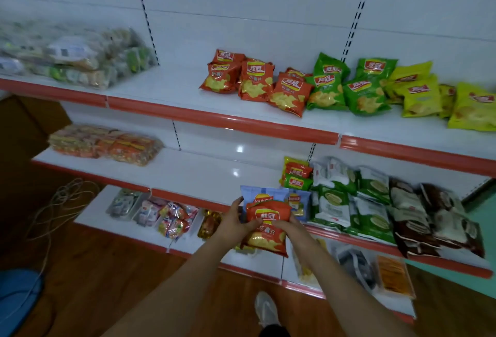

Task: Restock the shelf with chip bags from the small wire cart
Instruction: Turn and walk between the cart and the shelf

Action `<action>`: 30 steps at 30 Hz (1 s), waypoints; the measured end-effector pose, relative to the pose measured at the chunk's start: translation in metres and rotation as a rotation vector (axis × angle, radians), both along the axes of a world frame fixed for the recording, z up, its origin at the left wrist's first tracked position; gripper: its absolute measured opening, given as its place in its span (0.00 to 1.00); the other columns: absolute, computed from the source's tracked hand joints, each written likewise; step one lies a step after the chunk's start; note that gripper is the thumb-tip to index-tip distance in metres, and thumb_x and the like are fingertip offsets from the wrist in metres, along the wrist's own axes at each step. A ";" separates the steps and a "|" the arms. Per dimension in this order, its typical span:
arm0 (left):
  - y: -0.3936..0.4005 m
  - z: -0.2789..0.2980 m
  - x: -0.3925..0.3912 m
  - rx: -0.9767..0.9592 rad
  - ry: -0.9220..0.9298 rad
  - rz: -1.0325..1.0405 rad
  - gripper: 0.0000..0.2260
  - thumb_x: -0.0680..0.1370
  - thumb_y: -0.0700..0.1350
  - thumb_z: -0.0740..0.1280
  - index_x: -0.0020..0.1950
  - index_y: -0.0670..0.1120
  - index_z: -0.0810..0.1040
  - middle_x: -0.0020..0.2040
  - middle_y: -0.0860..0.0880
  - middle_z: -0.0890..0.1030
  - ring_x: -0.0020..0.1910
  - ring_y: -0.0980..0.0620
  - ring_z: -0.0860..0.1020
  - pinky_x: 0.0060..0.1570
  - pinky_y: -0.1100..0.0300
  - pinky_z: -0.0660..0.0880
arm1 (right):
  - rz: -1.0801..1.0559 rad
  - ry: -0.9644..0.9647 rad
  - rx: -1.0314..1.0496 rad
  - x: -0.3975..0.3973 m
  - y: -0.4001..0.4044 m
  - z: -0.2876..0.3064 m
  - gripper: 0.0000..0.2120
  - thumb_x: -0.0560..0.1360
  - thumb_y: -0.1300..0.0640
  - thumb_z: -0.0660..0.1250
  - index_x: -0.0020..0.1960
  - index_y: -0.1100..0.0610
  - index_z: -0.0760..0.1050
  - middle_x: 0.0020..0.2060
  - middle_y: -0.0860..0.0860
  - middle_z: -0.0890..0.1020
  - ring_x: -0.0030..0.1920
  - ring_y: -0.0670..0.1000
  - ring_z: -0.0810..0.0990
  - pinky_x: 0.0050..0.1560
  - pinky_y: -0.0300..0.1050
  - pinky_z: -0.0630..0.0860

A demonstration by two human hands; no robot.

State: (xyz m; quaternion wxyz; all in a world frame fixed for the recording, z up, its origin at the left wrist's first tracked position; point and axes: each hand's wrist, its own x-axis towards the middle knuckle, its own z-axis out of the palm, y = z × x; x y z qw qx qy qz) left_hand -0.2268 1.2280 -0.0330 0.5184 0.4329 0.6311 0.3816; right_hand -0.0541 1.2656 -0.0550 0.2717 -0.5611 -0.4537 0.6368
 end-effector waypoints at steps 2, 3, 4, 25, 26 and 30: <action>0.031 -0.009 -0.005 -0.013 0.038 0.025 0.36 0.75 0.45 0.74 0.77 0.48 0.58 0.68 0.48 0.72 0.58 0.52 0.74 0.54 0.57 0.77 | 0.121 -0.086 0.063 -0.003 0.030 -0.004 0.18 0.77 0.54 0.69 0.64 0.47 0.69 0.55 0.47 0.80 0.54 0.49 0.80 0.49 0.41 0.78; 0.048 -0.016 -0.008 -0.017 0.063 0.034 0.35 0.75 0.45 0.73 0.77 0.47 0.59 0.68 0.46 0.72 0.57 0.52 0.74 0.54 0.56 0.77 | 0.171 -0.155 0.119 -0.004 0.049 -0.008 0.17 0.76 0.52 0.69 0.63 0.47 0.69 0.55 0.46 0.79 0.53 0.48 0.79 0.50 0.41 0.78; 0.067 -0.022 -0.009 -0.012 0.094 0.039 0.34 0.75 0.44 0.73 0.76 0.46 0.60 0.67 0.46 0.73 0.56 0.51 0.75 0.54 0.56 0.77 | 0.216 -0.233 0.183 -0.004 0.070 -0.015 0.19 0.75 0.50 0.71 0.64 0.48 0.71 0.56 0.46 0.79 0.54 0.47 0.79 0.52 0.42 0.78; 0.355 -0.185 -0.016 -0.120 0.544 0.053 0.47 0.69 0.56 0.77 0.79 0.46 0.53 0.74 0.39 0.64 0.72 0.37 0.66 0.68 0.41 0.69 | 0.133 -0.791 0.429 0.027 0.352 -0.151 0.14 0.73 0.50 0.67 0.42 0.61 0.74 0.35 0.55 0.79 0.36 0.56 0.80 0.30 0.42 0.66; 0.350 -0.177 -0.015 -0.114 0.566 0.038 0.47 0.69 0.56 0.77 0.79 0.46 0.53 0.74 0.39 0.64 0.72 0.37 0.66 0.68 0.40 0.69 | 0.126 -0.775 0.433 0.030 0.344 -0.145 0.13 0.74 0.52 0.66 0.42 0.62 0.73 0.33 0.56 0.77 0.34 0.55 0.78 0.29 0.43 0.66; 0.322 -0.140 -0.017 -0.084 0.635 -0.019 0.46 0.69 0.56 0.77 0.79 0.48 0.54 0.75 0.40 0.64 0.72 0.39 0.66 0.67 0.41 0.70 | 0.140 -0.750 0.383 0.034 0.302 -0.108 0.11 0.77 0.57 0.65 0.40 0.57 0.66 0.31 0.50 0.68 0.34 0.52 0.71 0.32 0.45 0.64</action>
